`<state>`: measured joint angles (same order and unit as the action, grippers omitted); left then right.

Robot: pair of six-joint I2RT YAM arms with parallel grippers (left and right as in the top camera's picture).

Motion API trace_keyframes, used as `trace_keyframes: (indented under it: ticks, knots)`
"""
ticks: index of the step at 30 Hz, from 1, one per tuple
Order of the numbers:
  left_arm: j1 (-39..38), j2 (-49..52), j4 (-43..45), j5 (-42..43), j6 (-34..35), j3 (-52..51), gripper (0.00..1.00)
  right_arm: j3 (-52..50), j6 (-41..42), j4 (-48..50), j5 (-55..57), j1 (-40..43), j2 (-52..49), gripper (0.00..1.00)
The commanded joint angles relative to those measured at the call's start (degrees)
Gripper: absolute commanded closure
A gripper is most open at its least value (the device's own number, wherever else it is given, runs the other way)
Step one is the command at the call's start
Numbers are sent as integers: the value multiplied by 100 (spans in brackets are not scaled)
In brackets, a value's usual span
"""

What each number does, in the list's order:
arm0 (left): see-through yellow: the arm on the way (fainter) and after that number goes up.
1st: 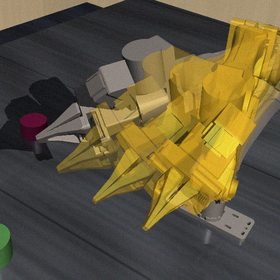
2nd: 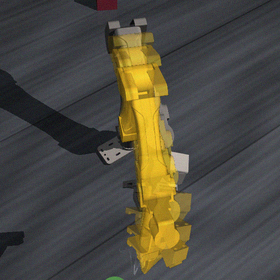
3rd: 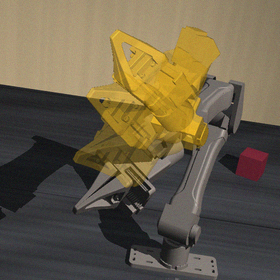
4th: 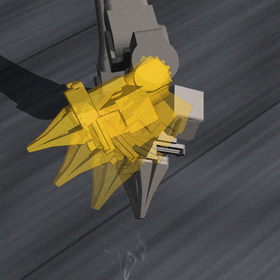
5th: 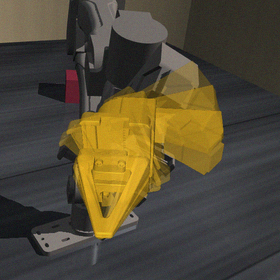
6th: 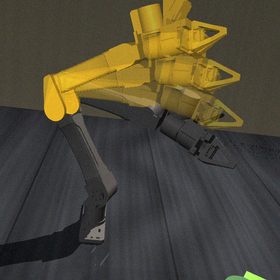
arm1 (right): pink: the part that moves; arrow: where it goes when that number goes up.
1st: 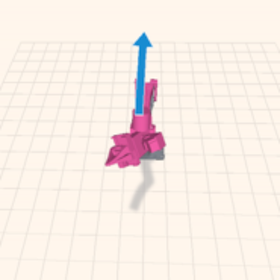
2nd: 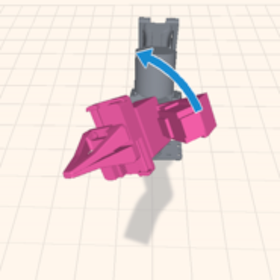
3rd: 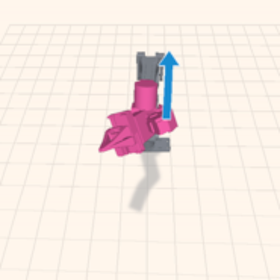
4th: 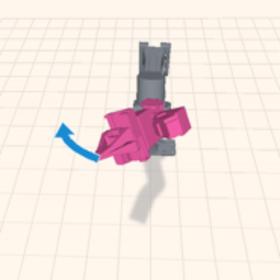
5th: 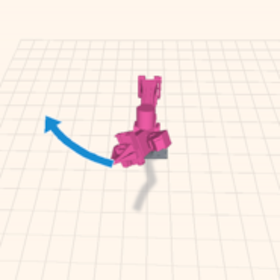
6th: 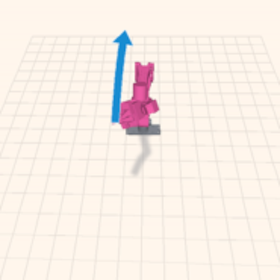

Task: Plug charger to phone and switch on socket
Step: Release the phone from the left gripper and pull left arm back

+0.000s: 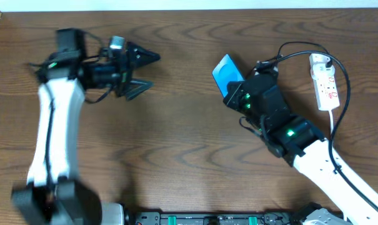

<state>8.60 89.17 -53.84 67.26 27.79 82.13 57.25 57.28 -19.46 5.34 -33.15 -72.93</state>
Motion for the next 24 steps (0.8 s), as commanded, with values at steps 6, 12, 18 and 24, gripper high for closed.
trace_keyframes:
  ticks: [6,12,18,24]
  knots:
    - [81,-2516,-2142,-3432,-1123,96,0,59,-72,164,-745,184,17,99]
    - [81,-4238,-2533,-4315,-1097,-240,0,59,-76,321,-748,184,17,99]
    - [81,-5654,-1746,-4743,-389,-1104,0,59,-203,299,-922,184,17,99]
    - [81,-6384,-769,-4743,791,-2492,0,59,-675,297,-1497,184,35,99]
